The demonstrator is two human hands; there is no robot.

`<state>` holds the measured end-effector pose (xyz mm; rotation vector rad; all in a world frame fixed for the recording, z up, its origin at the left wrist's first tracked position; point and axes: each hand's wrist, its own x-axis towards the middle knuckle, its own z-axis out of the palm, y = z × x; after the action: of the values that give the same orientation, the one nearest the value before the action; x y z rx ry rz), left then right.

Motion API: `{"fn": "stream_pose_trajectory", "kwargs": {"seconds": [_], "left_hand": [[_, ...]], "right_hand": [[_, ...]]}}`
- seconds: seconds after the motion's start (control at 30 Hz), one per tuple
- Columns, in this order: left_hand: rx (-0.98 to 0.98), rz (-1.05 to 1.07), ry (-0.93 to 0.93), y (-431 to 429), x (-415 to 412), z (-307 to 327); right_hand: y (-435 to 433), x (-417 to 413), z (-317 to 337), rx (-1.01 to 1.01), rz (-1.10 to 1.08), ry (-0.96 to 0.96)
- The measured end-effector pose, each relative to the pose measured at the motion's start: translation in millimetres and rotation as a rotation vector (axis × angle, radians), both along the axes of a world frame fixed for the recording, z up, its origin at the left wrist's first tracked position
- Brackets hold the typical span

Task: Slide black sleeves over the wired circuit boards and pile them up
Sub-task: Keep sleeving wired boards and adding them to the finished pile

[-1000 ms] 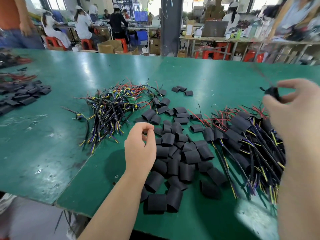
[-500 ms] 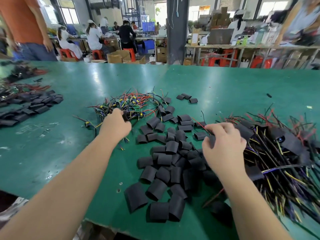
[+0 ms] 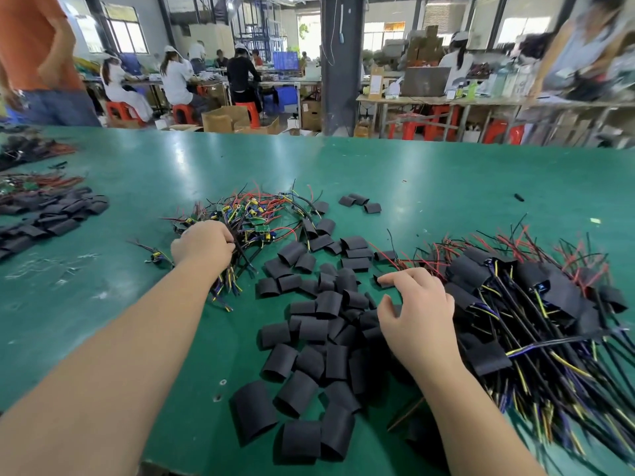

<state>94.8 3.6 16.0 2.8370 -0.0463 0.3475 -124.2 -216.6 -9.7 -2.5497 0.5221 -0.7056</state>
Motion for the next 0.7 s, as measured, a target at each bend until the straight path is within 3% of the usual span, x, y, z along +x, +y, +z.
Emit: {"fn": "stream_pose_trajectory", "kwargs": {"seconds": [0.07,0.23,0.3,0.37,0.47,0.57,0.7], "left_hand": [[-0.131,-0.066,-0.098,5.2,1.3,3.6],[-0.566,-0.207,-0.683,10.7,-9.9,37.5],[-0.741,-0.278,-0.801,6.8,-21.9,61.8],[-0.865,-0.395,-0.811,-2.1,-39.0,82.0],[-1.017,-0.53,-0.732,-19.9,-67.8,94.3],[-1.183,-0.536,-0.684,-35.8,-91.2,91.5],[-1.431,-0.52,-0.488,-49.8,-112.1,83.0]], "right_hand": [[0.2,0.7,0.3,0.014,0.018,0.013],[3.3,1.7,1.1,0.066,0.056,-0.072],[5.3,1.1,2.9,0.095,0.102,-0.163],[8.5,-1.5,6.3,0.19,0.154,-0.241],[11.2,-5.0,10.8,0.552,0.23,-0.243],[13.5,-5.6,12.3,0.897,0.361,-0.229],[19.7,-3.7,15.6,1.365,0.477,-0.267]]}}
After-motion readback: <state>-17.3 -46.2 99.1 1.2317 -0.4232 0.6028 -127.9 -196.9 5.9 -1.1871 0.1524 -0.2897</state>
